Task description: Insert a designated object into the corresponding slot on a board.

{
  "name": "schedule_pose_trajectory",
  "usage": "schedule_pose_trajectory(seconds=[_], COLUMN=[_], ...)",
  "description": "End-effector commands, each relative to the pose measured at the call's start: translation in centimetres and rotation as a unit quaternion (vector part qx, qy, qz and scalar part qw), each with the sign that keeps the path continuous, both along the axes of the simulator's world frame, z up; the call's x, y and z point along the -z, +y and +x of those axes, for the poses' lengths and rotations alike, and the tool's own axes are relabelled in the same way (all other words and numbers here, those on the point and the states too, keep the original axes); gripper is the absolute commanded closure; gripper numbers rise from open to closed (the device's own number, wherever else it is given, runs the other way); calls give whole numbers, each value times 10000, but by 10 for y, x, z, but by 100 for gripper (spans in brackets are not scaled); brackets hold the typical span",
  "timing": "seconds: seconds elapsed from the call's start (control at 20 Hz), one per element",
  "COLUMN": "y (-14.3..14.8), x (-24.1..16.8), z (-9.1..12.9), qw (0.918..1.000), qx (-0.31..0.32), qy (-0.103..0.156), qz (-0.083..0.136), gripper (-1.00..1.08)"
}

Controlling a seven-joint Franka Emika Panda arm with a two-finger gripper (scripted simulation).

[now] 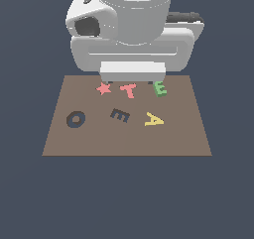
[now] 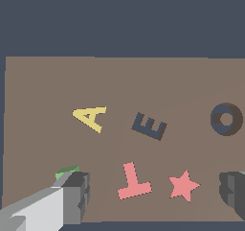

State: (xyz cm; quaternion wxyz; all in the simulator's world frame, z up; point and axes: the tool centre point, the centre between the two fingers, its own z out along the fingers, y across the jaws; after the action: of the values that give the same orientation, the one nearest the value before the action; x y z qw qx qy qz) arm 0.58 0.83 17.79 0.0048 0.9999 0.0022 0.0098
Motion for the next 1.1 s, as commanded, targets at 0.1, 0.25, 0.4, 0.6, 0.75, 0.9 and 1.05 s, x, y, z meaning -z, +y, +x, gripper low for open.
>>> schedule_pose_trajectory(seconds=[0.1,0.25,0.4,0.6,0.75,0.9,1.05], y=[1,6,15,32,50,69,84], x=[1,6,16,36,56,78,97], z=[-1,-4,-10,-23,-36,-51,-64], qw=[10000,10000,9999,9996,9990,9980,9969], qx=[-8,-50,-129,-291,-454,-631,-778], qy=[1,5,13,29,46,64,79], qz=[0,2,6,14,22,31,38], gripper=[-92,-92,-92,-92,-92,-92,-92])
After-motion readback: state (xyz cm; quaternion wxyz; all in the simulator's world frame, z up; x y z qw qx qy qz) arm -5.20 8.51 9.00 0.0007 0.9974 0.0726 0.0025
